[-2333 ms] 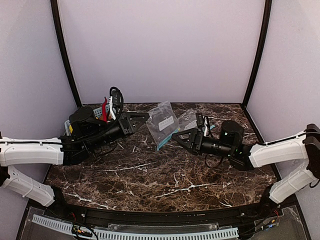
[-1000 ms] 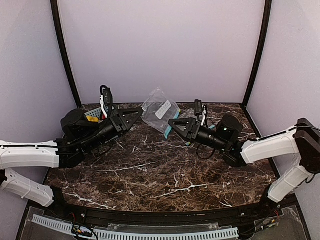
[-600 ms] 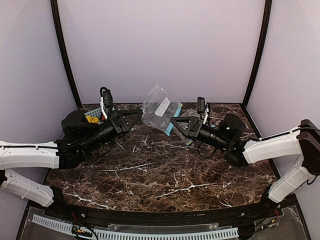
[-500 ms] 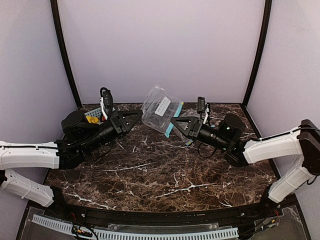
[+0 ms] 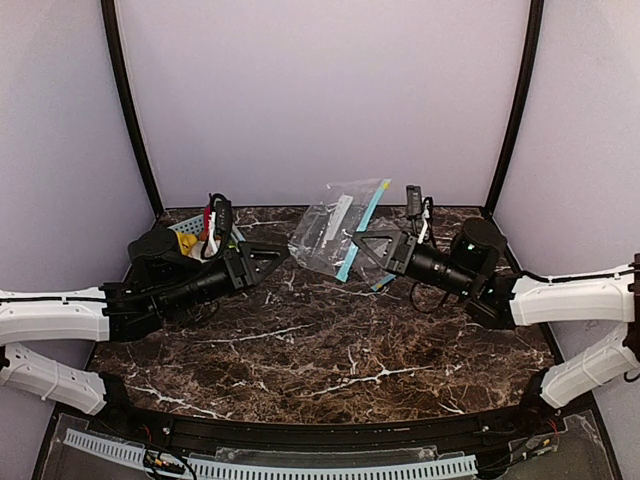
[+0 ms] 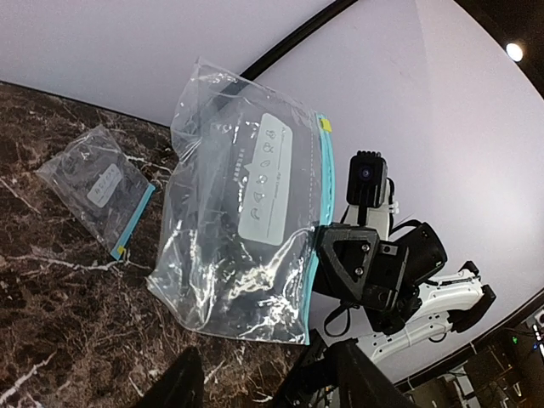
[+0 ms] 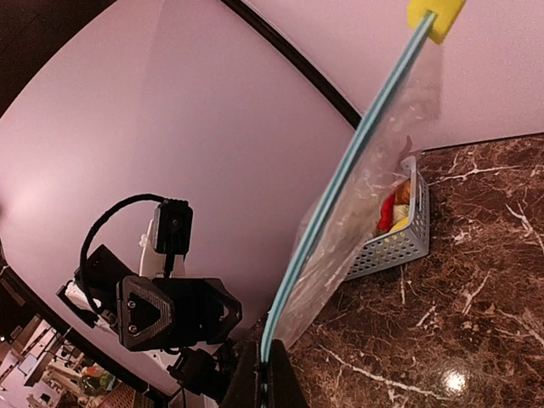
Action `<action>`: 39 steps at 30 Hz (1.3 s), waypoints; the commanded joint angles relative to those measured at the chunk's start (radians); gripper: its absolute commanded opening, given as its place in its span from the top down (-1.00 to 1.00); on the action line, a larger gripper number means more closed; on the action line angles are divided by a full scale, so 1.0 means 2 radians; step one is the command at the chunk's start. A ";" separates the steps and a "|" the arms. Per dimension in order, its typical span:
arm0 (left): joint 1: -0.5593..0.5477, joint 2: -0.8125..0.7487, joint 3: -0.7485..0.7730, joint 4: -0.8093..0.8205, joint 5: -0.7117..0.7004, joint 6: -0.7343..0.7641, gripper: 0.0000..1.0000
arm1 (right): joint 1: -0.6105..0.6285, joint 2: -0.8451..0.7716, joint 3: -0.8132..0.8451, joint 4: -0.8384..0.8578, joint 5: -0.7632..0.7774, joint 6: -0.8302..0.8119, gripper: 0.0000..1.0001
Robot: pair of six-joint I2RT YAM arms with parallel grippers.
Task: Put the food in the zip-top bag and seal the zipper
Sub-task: Pass from the left arm to the right, then pass from the right arm to the left
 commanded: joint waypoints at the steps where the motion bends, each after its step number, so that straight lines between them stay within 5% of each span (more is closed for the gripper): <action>1: 0.003 -0.040 0.006 -0.138 0.018 0.050 -0.39 | 0.003 -0.048 0.038 -0.174 0.005 -0.103 1.00; 7: 0.021 -0.116 0.058 -0.350 -0.012 0.160 -0.96 | 0.004 -0.083 0.108 -0.419 -0.022 -0.234 1.00; 15: 0.072 -0.101 0.165 -0.471 0.083 0.298 -0.98 | 0.009 -0.074 0.170 -0.604 -0.154 -0.320 1.00; 30: 0.086 0.044 0.259 -0.468 0.349 0.475 -0.97 | 0.076 -0.014 0.255 -0.706 -0.317 -0.356 1.00; 39: 0.087 0.069 0.234 -0.394 0.455 0.436 -0.98 | 0.088 0.009 0.278 -0.711 -0.368 -0.366 1.00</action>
